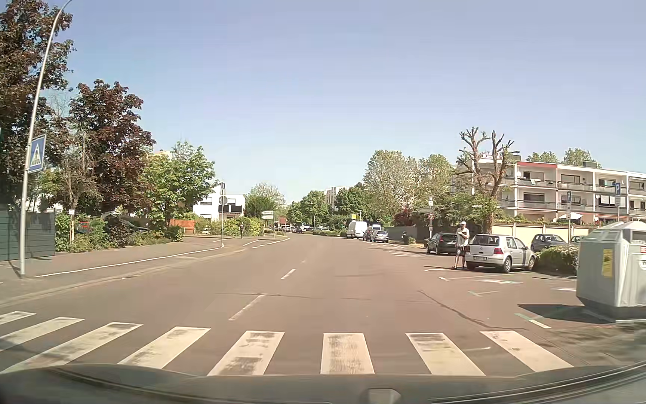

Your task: Follow the waypoints while adhering to traffic rules and regulations

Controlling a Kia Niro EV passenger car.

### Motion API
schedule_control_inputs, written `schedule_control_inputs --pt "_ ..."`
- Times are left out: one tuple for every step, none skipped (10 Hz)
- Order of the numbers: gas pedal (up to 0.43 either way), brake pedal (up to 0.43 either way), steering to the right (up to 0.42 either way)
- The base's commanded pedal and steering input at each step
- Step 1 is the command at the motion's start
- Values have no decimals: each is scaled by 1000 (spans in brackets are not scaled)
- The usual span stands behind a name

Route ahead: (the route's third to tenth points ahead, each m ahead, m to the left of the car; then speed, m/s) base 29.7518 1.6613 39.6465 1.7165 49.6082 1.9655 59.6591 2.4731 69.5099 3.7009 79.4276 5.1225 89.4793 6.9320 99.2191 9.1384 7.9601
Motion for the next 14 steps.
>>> schedule_control_inputs --pt "67 30 -2" --pt "67 30 -2" --pt "67 30 -2" --pt "67 30 -2" --pt "67 30 -2" --pt "67 30 -2" --pt "67 30 -2" --pt "67 30 -2" --pt "67 30 -2" --pt "67 30 -2" --pt "67 30 -2" --pt "67 30 -2" --pt "67 30 -3" --pt "67 30 -3"
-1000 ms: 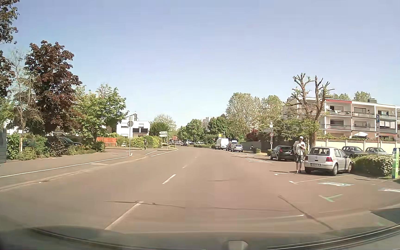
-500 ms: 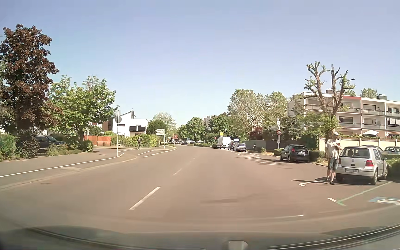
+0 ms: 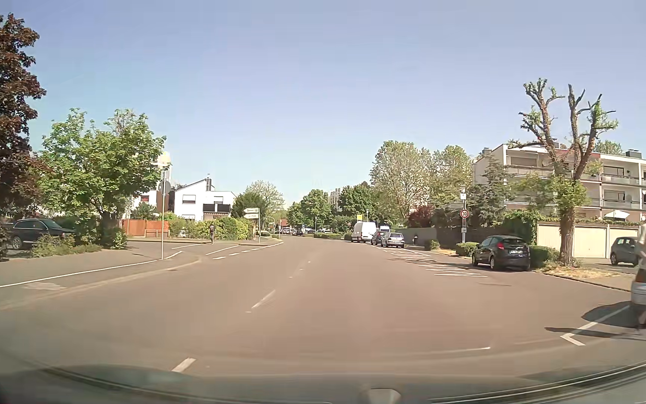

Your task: Follow the waypoints while adhering to traffic rules and regulations

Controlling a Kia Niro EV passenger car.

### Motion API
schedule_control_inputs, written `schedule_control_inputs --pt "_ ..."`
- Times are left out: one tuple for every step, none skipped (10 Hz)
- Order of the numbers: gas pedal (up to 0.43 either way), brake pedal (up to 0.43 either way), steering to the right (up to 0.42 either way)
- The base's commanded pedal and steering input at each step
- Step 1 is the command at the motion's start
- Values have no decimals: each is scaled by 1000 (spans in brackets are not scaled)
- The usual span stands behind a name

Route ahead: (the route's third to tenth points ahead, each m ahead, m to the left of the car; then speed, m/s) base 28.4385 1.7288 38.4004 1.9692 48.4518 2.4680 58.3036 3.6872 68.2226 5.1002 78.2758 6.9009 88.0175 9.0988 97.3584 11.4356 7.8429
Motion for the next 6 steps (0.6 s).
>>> schedule_control_inputs --pt "67 30 -3" --pt "67 30 -3" --pt "67 30 -2" --pt "67 30 -2" --pt "67 30 -2" --pt "67 30 -2"
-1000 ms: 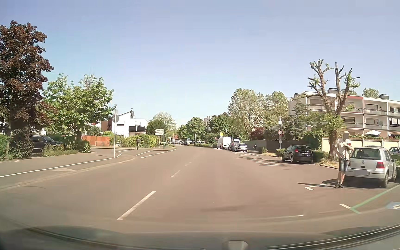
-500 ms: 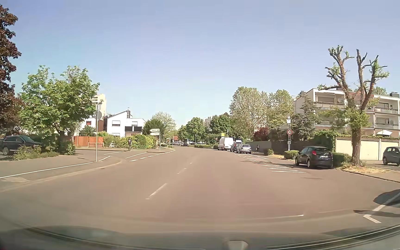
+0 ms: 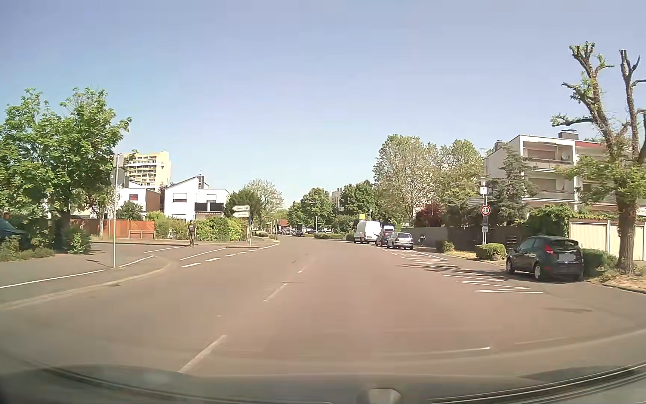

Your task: Follow the waypoints while adhering to traffic rules and regulations

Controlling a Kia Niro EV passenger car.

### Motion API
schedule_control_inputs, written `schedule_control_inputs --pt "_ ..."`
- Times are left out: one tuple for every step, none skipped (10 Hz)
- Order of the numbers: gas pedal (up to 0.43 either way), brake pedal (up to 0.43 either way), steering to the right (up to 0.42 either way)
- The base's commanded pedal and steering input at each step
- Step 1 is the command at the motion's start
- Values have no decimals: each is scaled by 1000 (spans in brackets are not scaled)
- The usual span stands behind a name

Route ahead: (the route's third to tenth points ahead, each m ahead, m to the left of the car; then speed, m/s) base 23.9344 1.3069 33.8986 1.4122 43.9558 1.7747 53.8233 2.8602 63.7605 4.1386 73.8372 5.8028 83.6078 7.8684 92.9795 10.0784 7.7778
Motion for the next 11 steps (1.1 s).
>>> schedule_control_inputs --pt "67 30 -2" --pt "67 30 -2" --pt "67 30 -2" --pt "67 30 -2" --pt "67 30 -2" --pt "67 30 -3" --pt "67 30 -2" --pt "67 30 -2" --pt "67 30 -2" --pt "67 30 -1" --pt "67 30 1"
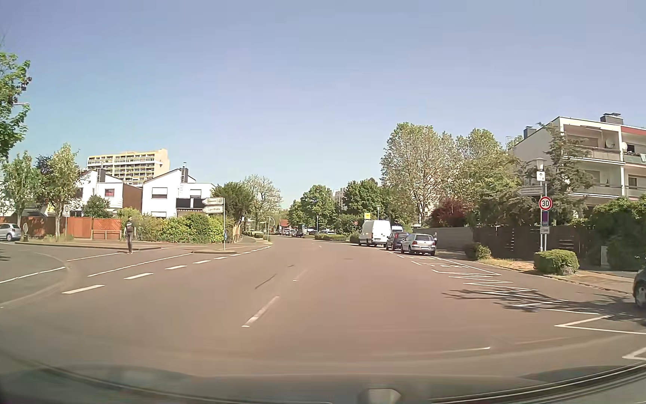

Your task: Follow the waypoints while adhering to traffic rules and regulations

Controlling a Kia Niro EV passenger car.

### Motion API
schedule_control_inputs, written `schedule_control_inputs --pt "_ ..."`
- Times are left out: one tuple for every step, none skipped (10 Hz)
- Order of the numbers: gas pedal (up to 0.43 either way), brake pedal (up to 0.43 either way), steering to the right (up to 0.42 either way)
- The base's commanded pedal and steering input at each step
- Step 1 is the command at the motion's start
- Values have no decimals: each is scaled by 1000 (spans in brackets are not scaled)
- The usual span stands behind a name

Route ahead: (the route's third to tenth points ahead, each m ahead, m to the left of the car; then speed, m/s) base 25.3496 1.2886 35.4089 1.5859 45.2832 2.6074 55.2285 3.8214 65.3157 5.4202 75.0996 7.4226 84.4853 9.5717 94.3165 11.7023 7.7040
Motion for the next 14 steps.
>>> schedule_control_inputs --pt "67 30 3" --pt "67 30 4" --pt "67 30 4" --pt "67 30 4" --pt "67 30 2" --pt "67 30 2" --pt "79 30 1" --pt "79 30 1" --pt "79 30 1" --pt "79 30 2" --pt "79 30 1" --pt "79 30 1" --pt "79 30 1" --pt "79 30 2"
